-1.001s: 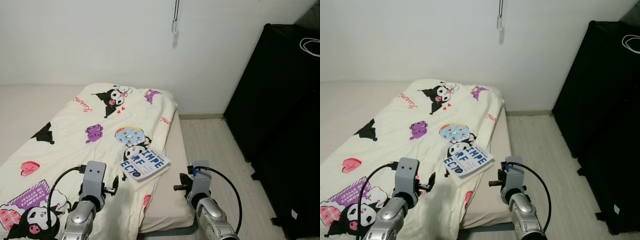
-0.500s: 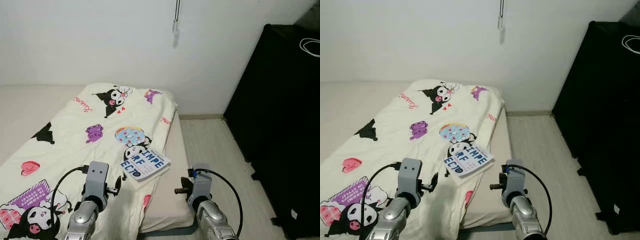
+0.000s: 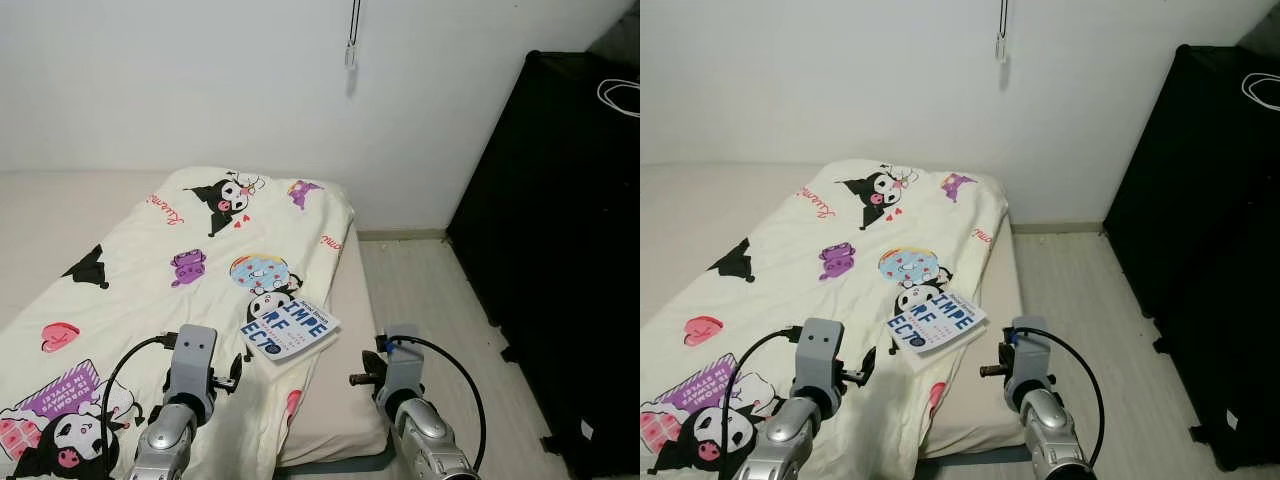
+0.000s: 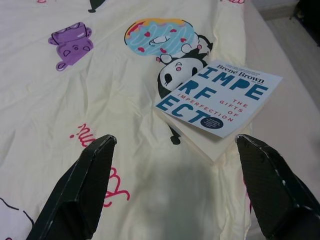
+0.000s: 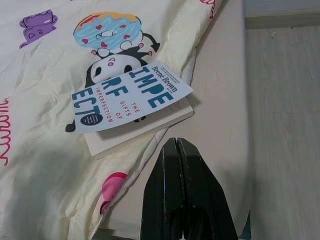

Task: Clean up the room

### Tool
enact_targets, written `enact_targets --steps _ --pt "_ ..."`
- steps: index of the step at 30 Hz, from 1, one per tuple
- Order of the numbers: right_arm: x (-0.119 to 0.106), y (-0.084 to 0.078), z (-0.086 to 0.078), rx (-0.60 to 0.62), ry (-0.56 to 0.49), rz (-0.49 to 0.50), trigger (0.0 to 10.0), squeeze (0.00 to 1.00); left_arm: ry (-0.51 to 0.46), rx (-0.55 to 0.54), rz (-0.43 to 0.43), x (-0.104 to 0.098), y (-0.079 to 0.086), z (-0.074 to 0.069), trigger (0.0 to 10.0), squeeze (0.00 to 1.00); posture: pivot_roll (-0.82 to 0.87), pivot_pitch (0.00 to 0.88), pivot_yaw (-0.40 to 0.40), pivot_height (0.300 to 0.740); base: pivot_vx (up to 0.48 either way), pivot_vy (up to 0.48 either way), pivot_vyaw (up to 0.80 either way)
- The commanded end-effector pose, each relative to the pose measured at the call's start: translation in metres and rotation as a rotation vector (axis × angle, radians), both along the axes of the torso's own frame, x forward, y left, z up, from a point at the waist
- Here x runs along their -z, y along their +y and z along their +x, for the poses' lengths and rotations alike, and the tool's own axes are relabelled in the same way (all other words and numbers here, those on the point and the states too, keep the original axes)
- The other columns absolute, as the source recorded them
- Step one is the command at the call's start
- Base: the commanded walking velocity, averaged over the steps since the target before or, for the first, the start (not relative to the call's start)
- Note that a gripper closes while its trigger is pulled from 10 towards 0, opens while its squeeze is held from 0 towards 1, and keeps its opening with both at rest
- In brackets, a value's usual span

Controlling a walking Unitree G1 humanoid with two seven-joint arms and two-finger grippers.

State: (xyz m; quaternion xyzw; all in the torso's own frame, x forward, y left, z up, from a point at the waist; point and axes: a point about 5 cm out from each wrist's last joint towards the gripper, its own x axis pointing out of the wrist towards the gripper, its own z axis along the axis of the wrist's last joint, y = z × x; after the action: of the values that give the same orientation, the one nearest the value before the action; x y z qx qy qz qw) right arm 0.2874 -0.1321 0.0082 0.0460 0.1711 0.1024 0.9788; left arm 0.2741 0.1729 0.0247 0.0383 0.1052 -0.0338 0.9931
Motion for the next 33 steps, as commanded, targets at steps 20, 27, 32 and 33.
enact_targets --steps 20,27,32,33 --pt "0.0059 0.0039 -0.0057 -0.011 0.018 0.021 10.0 0.00 0.011 0.026 0.000 0.0039 -0.0037 -0.0054 10.0 0.00 -0.02 0.098 -0.011 0.740 0.000 -0.189 0.00" --pt "0.0061 0.0038 -0.0062 -0.010 0.018 0.025 10.0 0.00 0.011 0.029 0.002 0.0039 -0.0037 -0.0058 10.0 0.00 -0.02 0.102 -0.011 0.740 0.000 -0.442 0.00" --pt "0.0065 0.0034 -0.0068 -0.008 0.020 0.026 10.0 0.00 0.014 0.034 0.004 0.0043 -0.0035 -0.0064 10.0 0.00 -0.02 0.103 -0.010 0.740 0.000 -0.443 0.00" --pt "0.0065 0.0034 -0.0068 -0.008 0.020 0.026 10.0 0.00 0.014 0.034 0.004 0.0043 -0.0035 -0.0064 10.0 0.00 -0.02 0.103 -0.010 0.740 0.000 -0.446 0.00"
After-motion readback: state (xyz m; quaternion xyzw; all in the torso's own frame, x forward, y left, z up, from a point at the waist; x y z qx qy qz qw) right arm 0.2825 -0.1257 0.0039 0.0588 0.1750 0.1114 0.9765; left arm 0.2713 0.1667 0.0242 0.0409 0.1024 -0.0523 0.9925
